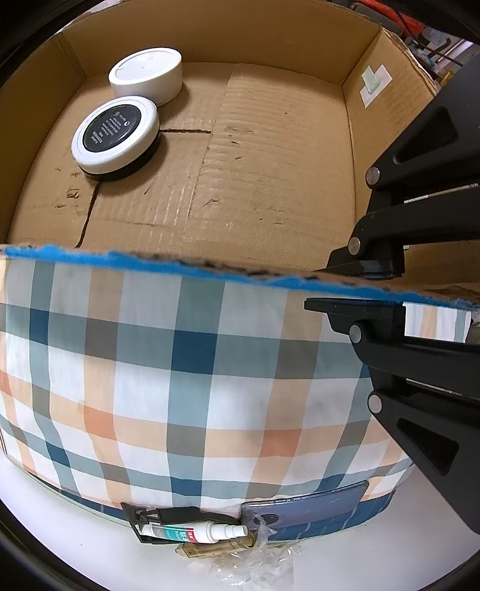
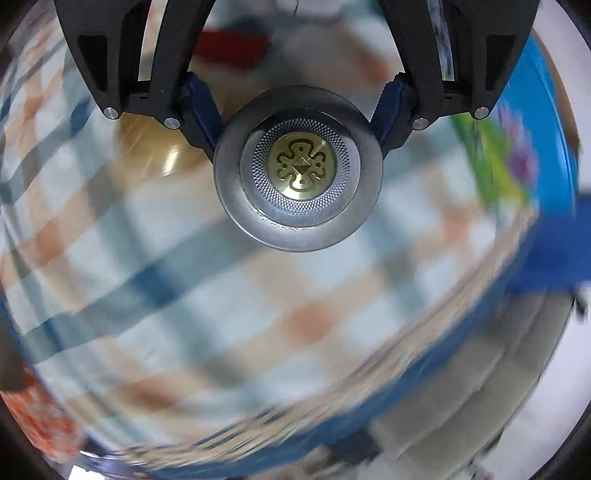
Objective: Organize rigid objects
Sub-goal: 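Grasp the silver metal canister with the right tool, then carry the silver canister over the box toward the two containers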
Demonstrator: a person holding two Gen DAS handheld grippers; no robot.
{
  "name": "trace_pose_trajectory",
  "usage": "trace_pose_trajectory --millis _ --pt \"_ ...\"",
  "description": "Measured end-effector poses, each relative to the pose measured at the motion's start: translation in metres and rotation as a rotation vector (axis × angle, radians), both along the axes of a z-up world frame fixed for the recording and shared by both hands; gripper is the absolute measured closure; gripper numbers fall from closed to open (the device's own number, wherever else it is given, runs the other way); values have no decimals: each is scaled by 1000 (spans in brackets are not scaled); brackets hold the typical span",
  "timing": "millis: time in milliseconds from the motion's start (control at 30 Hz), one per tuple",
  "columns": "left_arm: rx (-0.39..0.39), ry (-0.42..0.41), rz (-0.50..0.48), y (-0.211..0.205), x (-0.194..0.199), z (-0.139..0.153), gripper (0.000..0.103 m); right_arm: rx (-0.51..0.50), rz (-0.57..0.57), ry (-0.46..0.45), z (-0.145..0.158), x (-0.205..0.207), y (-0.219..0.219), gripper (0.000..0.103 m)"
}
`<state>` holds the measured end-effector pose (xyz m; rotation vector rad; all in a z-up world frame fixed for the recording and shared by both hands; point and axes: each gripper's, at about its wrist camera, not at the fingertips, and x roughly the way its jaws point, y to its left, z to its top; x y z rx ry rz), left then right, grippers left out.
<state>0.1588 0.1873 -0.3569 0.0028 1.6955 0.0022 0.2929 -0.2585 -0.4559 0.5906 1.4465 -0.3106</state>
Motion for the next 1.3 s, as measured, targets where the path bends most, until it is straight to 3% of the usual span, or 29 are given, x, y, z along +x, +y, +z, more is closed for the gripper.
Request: trace_pose_trajectory --millis 100,267,367,533,633,833,1133,1300 --pt "-9 -3 5 0 1 0 98 14 99 113 -9 0 27 28" --pt "-13 -17 6 2 7 4 98 59 134 148 -1 9 27 21" --pt "-17 -26 7 3 10 7 98 16 177 215 -5 17 26 21" --pt "-21 -31 5 3 11 7 98 65 141 210 -17 23 11 21" --pt "-25 -34 8 4 12 8 98 75 133 204 -23 31 0 27" --pt "-27 -37 8 7 15 13 98 42 162 198 -20 40 7 29" --pt "-31 -43 10 6 13 16 98 108 145 121 22 23 29 30" --pt "-26 -44 5 1 13 17 98 153 176 43 64 15 47 30"
